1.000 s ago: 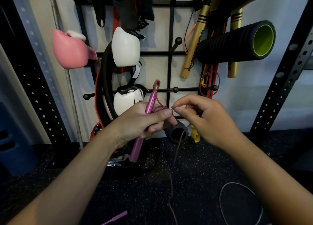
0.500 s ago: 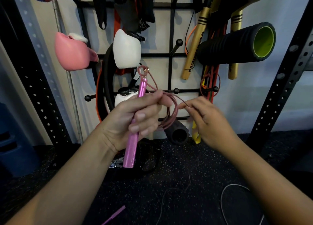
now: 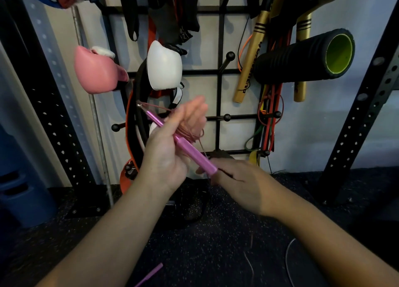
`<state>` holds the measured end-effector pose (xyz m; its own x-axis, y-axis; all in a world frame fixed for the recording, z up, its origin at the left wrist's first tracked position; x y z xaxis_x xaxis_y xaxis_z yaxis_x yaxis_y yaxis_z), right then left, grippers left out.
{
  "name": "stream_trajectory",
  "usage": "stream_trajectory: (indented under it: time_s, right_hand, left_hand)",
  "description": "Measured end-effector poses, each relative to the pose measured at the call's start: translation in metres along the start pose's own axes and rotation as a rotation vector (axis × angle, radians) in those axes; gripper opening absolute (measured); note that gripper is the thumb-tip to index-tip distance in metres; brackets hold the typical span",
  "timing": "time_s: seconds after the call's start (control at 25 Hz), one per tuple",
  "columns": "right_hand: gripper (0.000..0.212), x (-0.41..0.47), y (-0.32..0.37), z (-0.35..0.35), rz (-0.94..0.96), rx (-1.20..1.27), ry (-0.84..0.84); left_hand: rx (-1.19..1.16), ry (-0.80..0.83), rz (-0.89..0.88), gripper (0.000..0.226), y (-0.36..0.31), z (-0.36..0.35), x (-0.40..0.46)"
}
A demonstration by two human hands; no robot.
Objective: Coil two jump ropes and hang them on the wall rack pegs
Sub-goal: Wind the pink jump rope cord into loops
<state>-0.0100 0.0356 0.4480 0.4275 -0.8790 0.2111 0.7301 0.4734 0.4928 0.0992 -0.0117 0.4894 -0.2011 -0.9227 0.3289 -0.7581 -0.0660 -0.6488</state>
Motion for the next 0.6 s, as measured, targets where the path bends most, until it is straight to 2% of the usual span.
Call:
stream_trajectory:
  time_s: [0.08,0.24,0.32,0.44,0.52,0.6]
  right_hand:
    - [0.030,0.001,0.004,0.003,0.061,-0.042,0.026]
    - [0.020,-0.004,-0.001,0.005,0.048,0.071,0.155]
    - [0.021,-0.006,-0.001,0.005,0.044,0.075,0.164]
    - [0.009,-0.004,-0.007,0.024,-0.017,0.057,0.094]
    - [0.012,-0.005,-0.014,0.040,-0.088,0.073,0.037]
    - [0.028,-0.007,-0.018,0.054,-0.122,0.104,-0.024]
  left_hand:
    - [0.253,-0.011,-0.042,0.030,0.005,0.002,-0.002]
    - [0.565,0.129,-0.080,0.037,0.003,-0.015,-0.003]
    - [0.878,0.174,-0.101,0.037,-0.002,-0.022,-0.005]
    - [1.410,0.238,-0.158,0.028,0.000,-0.022,-0.007]
    - [1.550,0.305,-0.079,0.028,0.011,-0.015,-0.006]
    - [1.515,0.351,0.069,0.030,0.021,-0.003,-0.004]
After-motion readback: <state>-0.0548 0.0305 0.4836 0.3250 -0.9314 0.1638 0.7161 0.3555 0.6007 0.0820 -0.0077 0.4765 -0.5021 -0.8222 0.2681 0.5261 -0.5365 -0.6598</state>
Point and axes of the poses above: each hand's wrist, its own x-axis towards the middle knuckle, its own z-axis out of the back of the hand, y = z × x, the point moved 10 cm from there along x, towards the middle knuckle, and after that the axes turned 3 degrees about y, right-handed, at the moved point
